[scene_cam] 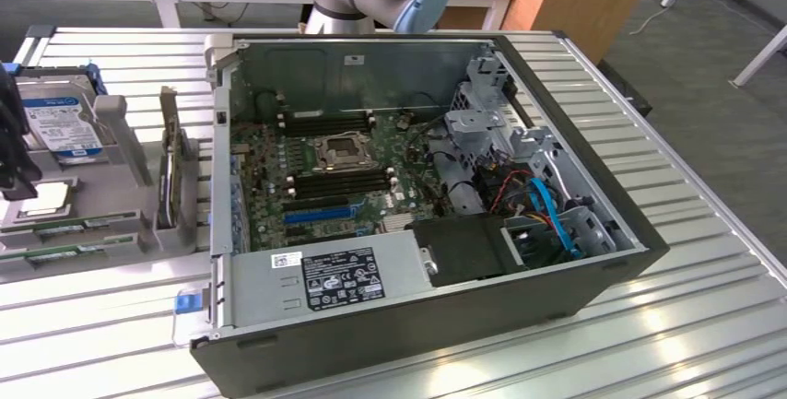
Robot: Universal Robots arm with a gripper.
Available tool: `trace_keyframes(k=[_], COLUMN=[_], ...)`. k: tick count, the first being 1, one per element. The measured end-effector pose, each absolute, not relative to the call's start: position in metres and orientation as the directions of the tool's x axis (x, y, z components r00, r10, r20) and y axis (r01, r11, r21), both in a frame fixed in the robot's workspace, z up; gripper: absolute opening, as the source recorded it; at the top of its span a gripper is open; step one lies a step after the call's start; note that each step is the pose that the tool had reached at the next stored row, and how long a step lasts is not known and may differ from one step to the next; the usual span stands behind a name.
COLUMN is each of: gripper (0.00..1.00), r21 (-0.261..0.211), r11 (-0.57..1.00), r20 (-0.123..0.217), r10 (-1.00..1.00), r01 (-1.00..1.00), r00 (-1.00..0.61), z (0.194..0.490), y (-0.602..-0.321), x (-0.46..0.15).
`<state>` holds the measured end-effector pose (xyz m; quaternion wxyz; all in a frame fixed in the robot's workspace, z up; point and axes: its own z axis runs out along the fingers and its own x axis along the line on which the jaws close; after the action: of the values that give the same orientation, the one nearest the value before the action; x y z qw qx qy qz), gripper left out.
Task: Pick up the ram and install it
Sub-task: 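Pick up the ram and move it above insertion slot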
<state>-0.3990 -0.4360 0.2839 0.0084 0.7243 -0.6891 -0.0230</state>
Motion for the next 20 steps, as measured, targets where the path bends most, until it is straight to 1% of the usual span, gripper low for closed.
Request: trace_keyframes(k=[14,20], gripper=[0.29,0.29], r21=[0.044,0.044], r11=[-0.05,-0.05], r20=[-0.022,-0.022], r10=[-0.999,-0.999], r01=[-0.998,-0.998], r00=[0.049,0.049], z=[0.273,0.273], y=[-0.436,-0.436], x=[-0.399,-0.399])
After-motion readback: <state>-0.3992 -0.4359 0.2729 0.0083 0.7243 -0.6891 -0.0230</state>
